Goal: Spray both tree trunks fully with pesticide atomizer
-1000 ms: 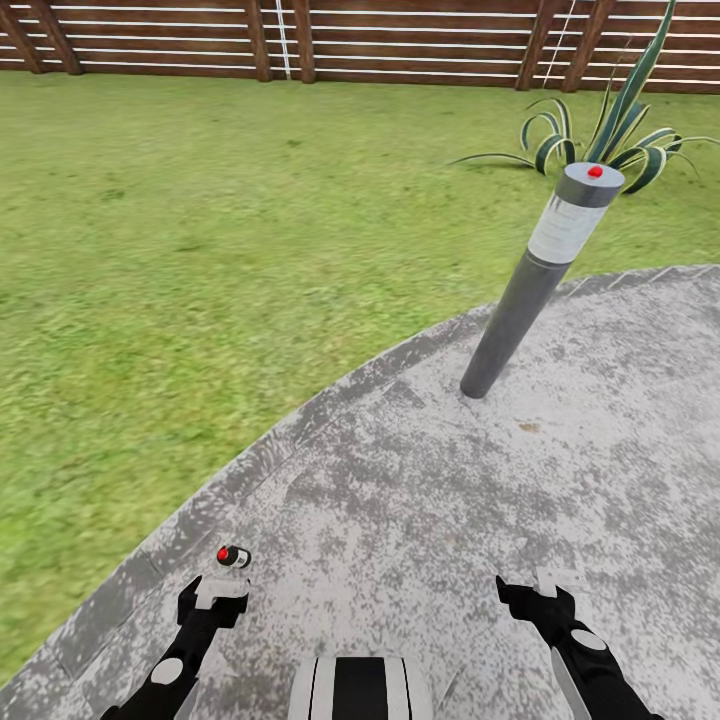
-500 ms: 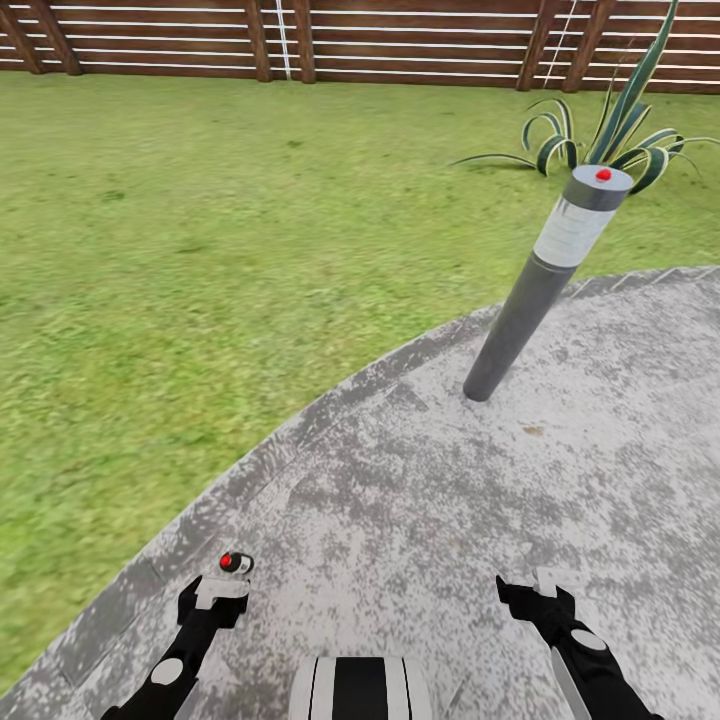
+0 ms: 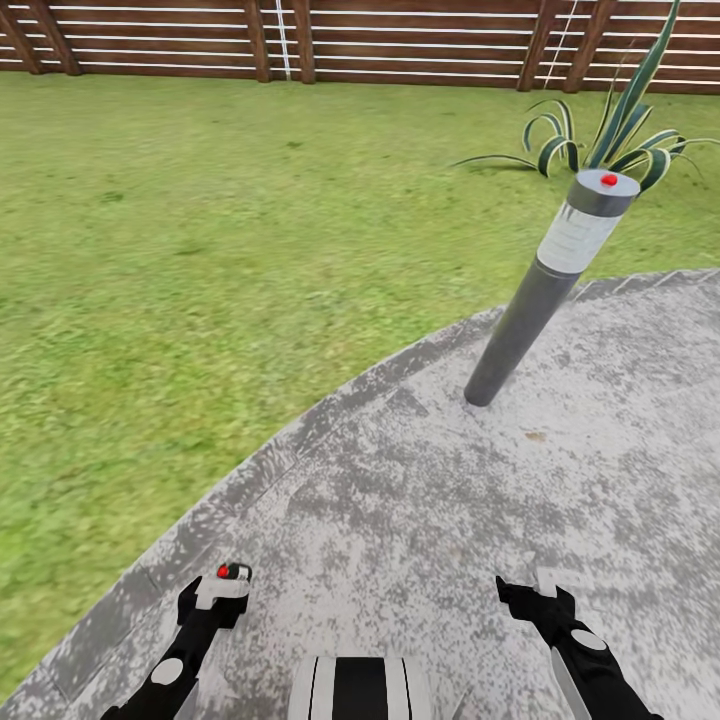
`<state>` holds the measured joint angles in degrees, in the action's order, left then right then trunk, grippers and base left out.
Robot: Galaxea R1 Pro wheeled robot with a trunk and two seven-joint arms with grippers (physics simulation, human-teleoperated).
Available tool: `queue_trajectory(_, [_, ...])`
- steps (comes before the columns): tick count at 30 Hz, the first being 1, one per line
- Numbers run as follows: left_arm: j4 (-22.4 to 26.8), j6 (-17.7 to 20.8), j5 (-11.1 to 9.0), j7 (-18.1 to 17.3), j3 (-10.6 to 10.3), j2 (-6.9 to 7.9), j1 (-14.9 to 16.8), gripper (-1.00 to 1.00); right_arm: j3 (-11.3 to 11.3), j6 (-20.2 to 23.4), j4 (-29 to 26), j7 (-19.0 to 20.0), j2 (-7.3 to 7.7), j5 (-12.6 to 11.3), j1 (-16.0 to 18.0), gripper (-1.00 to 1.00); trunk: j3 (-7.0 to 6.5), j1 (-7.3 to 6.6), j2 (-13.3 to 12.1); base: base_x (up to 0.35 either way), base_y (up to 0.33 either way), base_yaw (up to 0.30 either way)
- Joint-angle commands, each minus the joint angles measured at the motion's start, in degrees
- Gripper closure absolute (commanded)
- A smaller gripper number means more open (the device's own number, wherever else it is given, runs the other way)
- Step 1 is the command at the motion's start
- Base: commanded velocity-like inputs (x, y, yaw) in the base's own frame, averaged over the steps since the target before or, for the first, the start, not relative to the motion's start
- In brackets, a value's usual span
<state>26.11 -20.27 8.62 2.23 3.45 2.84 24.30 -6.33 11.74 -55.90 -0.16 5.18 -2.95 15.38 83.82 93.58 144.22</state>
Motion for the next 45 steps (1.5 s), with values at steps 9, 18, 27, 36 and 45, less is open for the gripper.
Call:
queue_trajectory(9, [0.0, -0.3, 0.6, 0.2, 0.3, -0.03, 0.0, -1.0, 0.0, 0.3, -0.1, 0.0, 0.01, -0.3, 0.0, -1.0, 0.03, 0.0, 0.0, 0.015, 0.0, 0.0])
queue_trajectory(18, [0.0, -0.3, 0.6, 0.2, 0.3, -0.03, 0.0, -1.0, 0.0, 0.3, 0.0, 0.0, 0.01, -0.3, 0.0, -1.0, 0.03, 0.0, 0.0, 0.0, 0.0, -0.088])
queue_trajectory(27, [0.0, -0.3, 0.6, 0.2, 0.3, -0.03, 0.0, -1.0, 0.0, 0.3, 0.0, 0.0, 0.01, -0.3, 0.0, -1.0, 0.03, 0.0, 0.0, 0.0, 0.0, -0.055])
queue_trajectory(36, [0.0, -0.3, 0.6, 0.2, 0.3, -0.03, 0.0, -1.0, 0.0, 0.2, 0.0, 0.0, 0.01, -0.3, 0.0, -1.0, -0.39, 0.0, 0.0, 0.0, 0.0, -0.002])
queue_trajectory(45, [0.0, -0.3, 0.6, 0.2, 0.3, -0.03, 0.0, -1.0, 0.0, 0.2, 0.0, 0.0, 0.01, -0.3, 0.0, -1.0, -0.53, 0.0, 0.0, 0.0, 0.0, 0.0])
